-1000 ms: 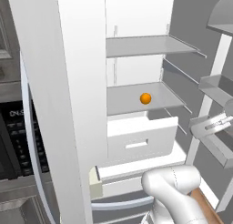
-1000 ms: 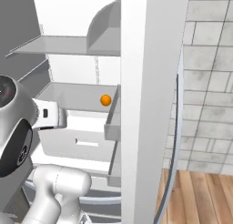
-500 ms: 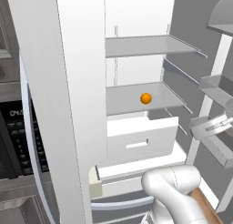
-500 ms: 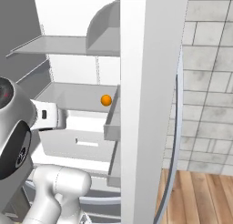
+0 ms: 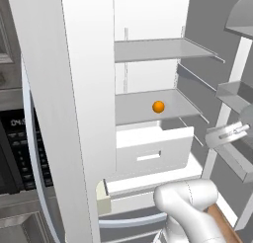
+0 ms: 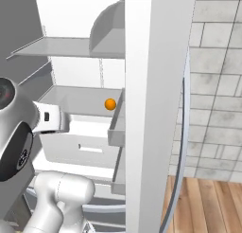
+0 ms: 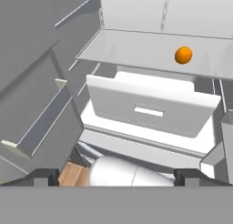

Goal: Retrieve the kiwi and orange from the fridge and place them into the bowl on the dining table.

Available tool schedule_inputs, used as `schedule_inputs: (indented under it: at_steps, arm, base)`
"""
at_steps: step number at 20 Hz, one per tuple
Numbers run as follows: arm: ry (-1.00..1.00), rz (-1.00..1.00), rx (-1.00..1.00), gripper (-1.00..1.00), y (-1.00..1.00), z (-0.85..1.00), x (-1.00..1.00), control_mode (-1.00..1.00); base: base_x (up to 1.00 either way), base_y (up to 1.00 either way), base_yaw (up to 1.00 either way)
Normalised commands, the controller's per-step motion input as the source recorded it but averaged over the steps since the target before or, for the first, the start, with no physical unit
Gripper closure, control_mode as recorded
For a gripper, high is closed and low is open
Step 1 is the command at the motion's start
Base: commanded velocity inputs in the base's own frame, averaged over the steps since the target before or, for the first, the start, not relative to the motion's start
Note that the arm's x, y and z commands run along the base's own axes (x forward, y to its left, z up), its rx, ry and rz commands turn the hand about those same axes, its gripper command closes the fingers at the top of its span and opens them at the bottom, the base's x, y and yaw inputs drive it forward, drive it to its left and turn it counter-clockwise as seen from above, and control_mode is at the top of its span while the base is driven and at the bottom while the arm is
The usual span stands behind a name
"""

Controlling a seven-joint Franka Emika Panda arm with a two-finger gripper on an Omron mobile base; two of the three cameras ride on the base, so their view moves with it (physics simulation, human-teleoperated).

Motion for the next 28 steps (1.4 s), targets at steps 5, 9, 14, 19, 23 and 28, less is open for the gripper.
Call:
schedule_inputs:
  at_steps: [5,9,14,19,23,28]
  arm:
    - [0.0,-0.15,0.0,-1.0,0.09,-0.09,0.66,-1.0]
    - [0.0,-0.17,0.0,-1.0,0.02,-0.05,0.71,-1.0]
    - [0.0,-0.16,0.0,-1.0,0.0,-0.1,0.73,-1.0]
    - [0.0,-0.13,0.0,-1.0,-0.03,-0.22,0.68,-1.0]
    - [0.0,-0.1,0.0,-1.0,-0.14,-0.3,0.56,-1.0]
    - [0.0,-0.08,0.0,-1.0,-0.15,-0.24,0.51,-1.0]
  base:
    - [0.0,0.0,0.0]
    - [0.0,0.0,0.0]
    - [0.0,0.0,0.0]
    - [0.0,0.0,0.0]
    - [0.0,0.0,0.0]
    - [0.0,0.0,0.0]
